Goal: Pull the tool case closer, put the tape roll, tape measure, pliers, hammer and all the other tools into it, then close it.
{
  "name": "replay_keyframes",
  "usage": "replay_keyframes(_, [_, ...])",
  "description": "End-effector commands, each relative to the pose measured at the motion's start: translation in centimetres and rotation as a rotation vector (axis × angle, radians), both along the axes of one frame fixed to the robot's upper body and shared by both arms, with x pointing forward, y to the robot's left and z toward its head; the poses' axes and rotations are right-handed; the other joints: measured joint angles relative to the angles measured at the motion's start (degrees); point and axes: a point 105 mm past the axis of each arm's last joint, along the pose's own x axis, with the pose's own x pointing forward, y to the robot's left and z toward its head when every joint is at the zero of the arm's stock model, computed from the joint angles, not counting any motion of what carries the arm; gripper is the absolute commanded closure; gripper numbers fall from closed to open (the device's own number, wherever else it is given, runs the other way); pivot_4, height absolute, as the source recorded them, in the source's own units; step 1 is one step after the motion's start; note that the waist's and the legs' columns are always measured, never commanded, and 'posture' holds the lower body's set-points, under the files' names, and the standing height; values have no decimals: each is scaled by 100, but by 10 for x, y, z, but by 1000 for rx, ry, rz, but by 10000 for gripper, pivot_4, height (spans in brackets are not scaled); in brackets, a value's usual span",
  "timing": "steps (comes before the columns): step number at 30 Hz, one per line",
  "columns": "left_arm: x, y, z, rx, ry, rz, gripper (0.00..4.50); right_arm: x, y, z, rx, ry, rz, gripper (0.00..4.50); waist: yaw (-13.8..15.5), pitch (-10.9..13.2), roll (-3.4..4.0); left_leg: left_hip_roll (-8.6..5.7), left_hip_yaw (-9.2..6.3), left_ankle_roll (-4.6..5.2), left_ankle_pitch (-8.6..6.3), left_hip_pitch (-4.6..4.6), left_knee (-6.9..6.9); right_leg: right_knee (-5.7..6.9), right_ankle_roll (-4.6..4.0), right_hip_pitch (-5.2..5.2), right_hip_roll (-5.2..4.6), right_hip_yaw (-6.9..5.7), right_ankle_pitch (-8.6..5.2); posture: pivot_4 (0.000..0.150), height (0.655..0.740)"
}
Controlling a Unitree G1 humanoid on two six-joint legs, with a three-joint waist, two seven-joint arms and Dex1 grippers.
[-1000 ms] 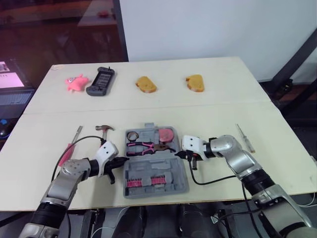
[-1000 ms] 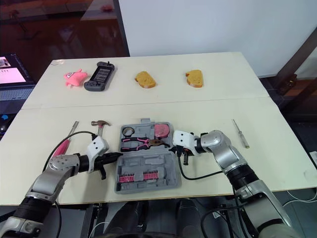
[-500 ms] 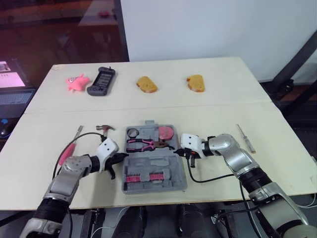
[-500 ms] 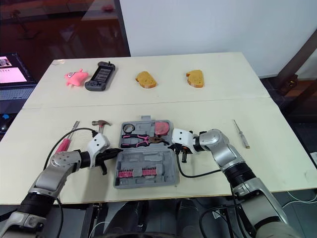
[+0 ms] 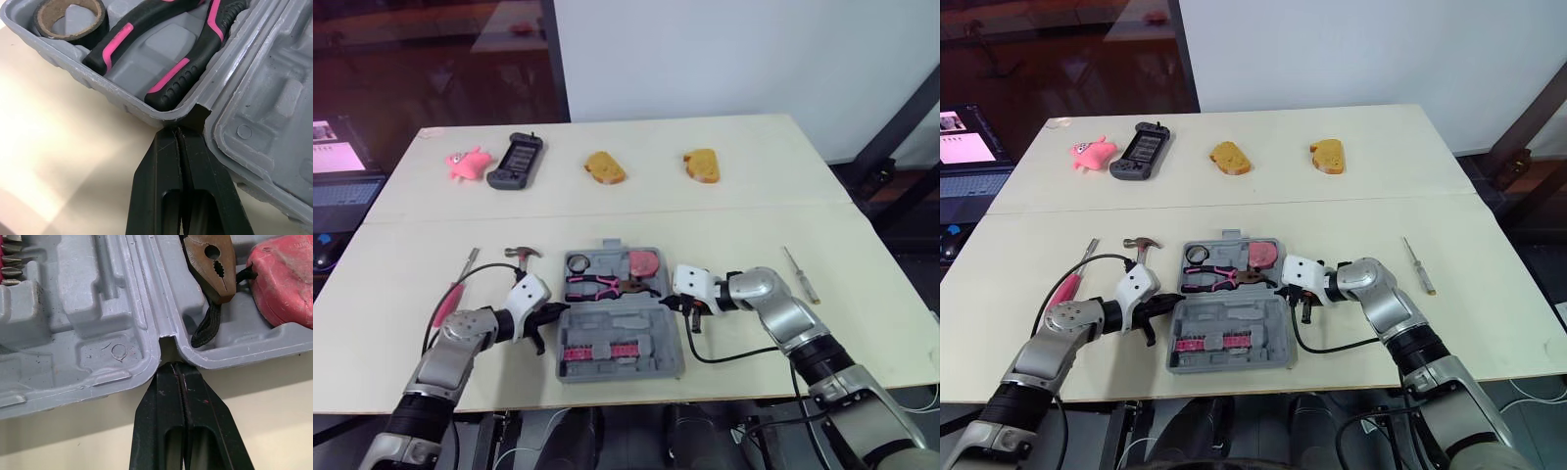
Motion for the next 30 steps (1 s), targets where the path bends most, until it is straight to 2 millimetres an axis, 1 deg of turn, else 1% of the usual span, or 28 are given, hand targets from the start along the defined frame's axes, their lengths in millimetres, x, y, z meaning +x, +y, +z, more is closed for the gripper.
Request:
replay_keyframes(1, [-6,-31,12,-74,-33,-113,44368,-9,17,4,36,-3,55,45000,0,0,0,0,0,0,0,0,0,0,0,0,0,0,0,1500,7400])
replay_keyframes(6, [-6,-33,11,-78,-28,-116,44368,-11,15,2,32,4,46,45000,2,0,0,-1,0,0,0,1,0,0,0,2,-1,0,0,1500,7400])
replay_keyframes(12, [-10,-37,9,-85,-20,-121,44368,-10,8,0,14,5,28,45000,4,0,0,-2,0,0,0,3,0,-1,0,5,-2,0,0,1500,7400])
replay_keyframes(19, [-9,-36,9,-88,-25,-106,44368,-10,8,-1,14,10,21,45000,5,-1,0,-2,0,0,0,10,0,-2,1,13,-2,0,0,1500,7400])
replay_keyframes(26, [-2,-27,11,-70,-47,-82,44368,-11,7,-1,17,13,16,45000,9,-1,0,-2,-1,0,0,16,0,-2,1,19,-3,0,0,1500,7400])
replay_keyframes(30, [-2,-28,11,-69,-47,-85,44368,-11,8,-1,18,14,15,45000,9,-1,0,-2,-1,0,0,17,0,-2,1,19,-3,0,0,1500,7400])
